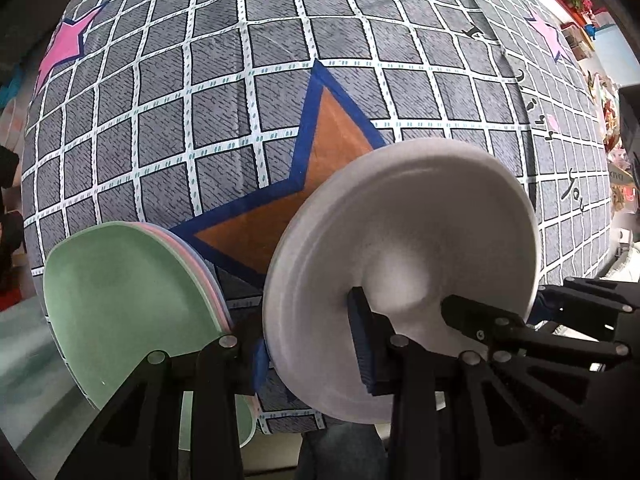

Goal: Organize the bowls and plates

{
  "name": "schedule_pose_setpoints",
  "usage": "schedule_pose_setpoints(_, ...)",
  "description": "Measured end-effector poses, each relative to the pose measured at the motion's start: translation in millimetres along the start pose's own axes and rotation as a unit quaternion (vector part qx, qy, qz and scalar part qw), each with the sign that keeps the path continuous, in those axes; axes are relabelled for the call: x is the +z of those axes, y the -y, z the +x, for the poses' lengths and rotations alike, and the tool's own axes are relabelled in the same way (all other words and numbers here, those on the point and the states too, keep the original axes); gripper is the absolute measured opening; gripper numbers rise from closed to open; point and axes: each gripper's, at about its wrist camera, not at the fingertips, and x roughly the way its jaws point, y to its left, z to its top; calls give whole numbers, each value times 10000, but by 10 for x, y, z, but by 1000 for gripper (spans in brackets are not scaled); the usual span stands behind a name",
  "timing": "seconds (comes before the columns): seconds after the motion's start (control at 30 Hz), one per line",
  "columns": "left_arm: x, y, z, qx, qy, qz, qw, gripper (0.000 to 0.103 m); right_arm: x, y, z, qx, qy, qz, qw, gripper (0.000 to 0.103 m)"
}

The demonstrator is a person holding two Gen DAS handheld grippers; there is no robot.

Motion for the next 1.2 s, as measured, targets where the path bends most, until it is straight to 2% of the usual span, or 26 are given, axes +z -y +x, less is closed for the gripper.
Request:
schedule_pose_setpoints(0.13, -109, -39, -152, -118, 54, -72, 9999, 37, -40, -145, -1, -81, 79, 25, 9999, 27)
schedule_pose_setpoints(0.4, -162, -80, -644, -10, 396, -51, 9992, 37, 53, -718, -113, -115, 343, -122, 9993, 27)
schedule_pose_setpoints(0.6, -277, -428, -962, 127, 663, -315, 9972, 37, 214, -1483, -168, -51, 474, -462, 9978, 27)
schedule_pose_setpoints(0.67, -356, -546, -1056, 202, 728, -462, 9961, 37, 394, -1523, -273, -25, 490, -616, 9969, 27)
schedule_pose_setpoints(0.7, -410, -622, -1076, 226, 747, -528, 9955, 37, 425, -1675, -251, -11, 492, -696, 9964, 27)
schedule_pose_setpoints(0.8, -537, -827, -1142, 313, 761, -745, 9938, 37, 634, -2325, -25, 9, 457, -906, 9948, 27)
schedule_pose_setpoints(0.83, -590, -899, -1155, 337, 763, -820, 9931, 37, 780, -2400, 36, 15, 440, -990, 9941, 27)
schedule_pose_setpoints(0.93, -691, -1072, -1133, 385, 741, -1050, 9910, 37, 900, -2809, 348, 16, 384, -1242, 9915, 27)
schedule_pose_setpoints(0.97, -730, -1123, -1130, 393, 729, -1112, 9903, 37, 798, -2921, 419, 8, 361, -1328, 9905, 27)
schedule_pose_setpoints(1.13, -837, -1288, -991, 384, 600, -1388, 9878, 37, 862, -3519, 843, -43, 216, -1617, 9866, 27)
schedule_pose_setpoints(1.2, -866, -1332, -922, 361, 529, -1440, 9875, 37, 823, -3580, 1022, -68, 166, -1669, 9858, 27)
